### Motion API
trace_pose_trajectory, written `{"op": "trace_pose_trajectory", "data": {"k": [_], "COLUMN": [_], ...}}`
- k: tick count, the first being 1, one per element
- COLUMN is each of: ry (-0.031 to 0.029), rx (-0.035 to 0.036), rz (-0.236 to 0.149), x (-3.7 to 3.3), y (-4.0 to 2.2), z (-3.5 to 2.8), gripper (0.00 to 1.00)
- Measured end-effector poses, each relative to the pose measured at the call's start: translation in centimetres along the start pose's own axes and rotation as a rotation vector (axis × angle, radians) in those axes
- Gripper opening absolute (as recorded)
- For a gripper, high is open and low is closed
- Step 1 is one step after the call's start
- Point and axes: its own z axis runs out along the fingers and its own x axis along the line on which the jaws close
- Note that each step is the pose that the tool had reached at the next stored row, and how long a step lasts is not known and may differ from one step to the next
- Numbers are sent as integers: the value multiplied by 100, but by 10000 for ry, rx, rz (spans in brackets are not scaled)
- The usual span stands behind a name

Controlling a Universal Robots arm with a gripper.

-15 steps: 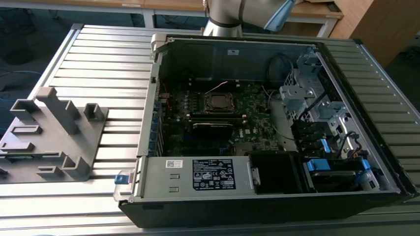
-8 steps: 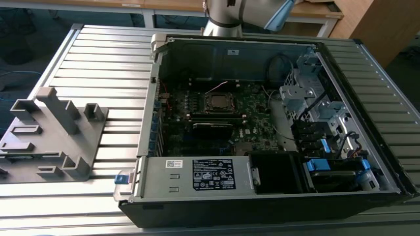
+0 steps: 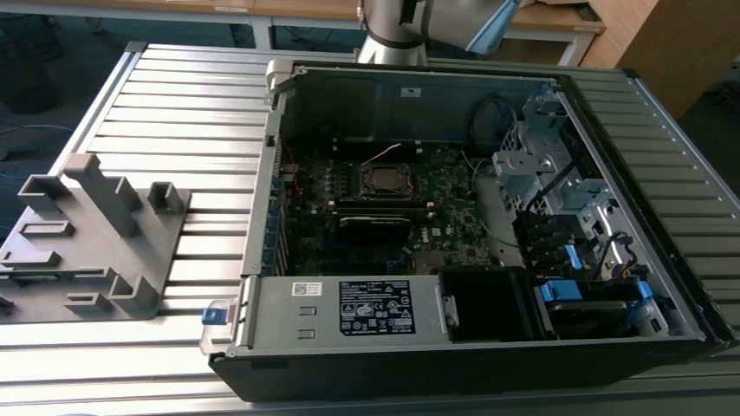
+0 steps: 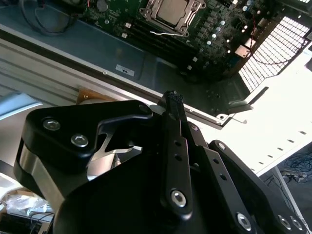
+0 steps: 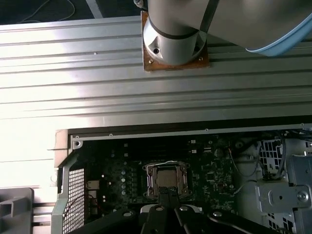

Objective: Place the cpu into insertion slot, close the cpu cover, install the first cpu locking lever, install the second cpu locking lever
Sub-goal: 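Install the first cpu locking lever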

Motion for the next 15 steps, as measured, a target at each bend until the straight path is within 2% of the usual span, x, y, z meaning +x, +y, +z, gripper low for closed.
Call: {"op": "trace_pose_trajectory", "data": {"k": [10,15], "ry": [0,0], "rx": [1,-2], "rz": [-1,-1], "x": [0,-3], "y": [0,-17], "z": [2,67], "gripper": [11,11]}}
